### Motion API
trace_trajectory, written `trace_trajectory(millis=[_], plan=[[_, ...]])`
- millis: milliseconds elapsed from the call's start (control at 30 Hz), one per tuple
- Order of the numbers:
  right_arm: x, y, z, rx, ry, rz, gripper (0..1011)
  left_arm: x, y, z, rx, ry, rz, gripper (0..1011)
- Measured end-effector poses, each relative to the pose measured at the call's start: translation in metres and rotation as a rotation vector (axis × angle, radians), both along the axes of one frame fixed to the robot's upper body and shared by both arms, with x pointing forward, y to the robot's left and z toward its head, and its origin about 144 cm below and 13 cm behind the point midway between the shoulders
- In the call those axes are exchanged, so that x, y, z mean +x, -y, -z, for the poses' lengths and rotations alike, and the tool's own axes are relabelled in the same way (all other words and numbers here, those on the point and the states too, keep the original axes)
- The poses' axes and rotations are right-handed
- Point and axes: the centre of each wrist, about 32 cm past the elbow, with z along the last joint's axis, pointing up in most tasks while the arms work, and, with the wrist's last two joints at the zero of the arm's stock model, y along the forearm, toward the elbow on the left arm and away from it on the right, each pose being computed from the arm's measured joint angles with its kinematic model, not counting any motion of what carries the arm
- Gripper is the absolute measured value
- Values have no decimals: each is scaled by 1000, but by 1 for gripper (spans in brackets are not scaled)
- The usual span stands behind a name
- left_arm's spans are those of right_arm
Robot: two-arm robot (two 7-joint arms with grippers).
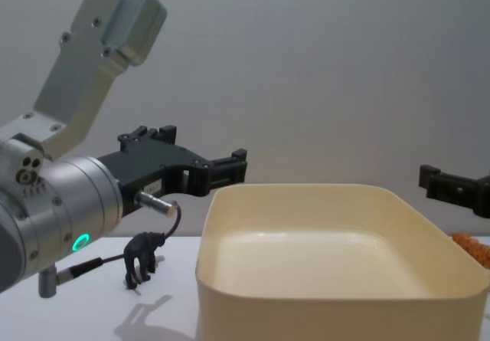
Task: Pick up the toy alternately with two hands and place it into the central storage box.
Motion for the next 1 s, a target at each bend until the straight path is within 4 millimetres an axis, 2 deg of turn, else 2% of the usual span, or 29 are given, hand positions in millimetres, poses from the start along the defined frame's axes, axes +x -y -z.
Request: trace_trajectory(millis=[1000], plan=[[0, 0, 0, 0, 0, 0, 1001, 0, 0, 0, 0, 0, 0, 1001]])
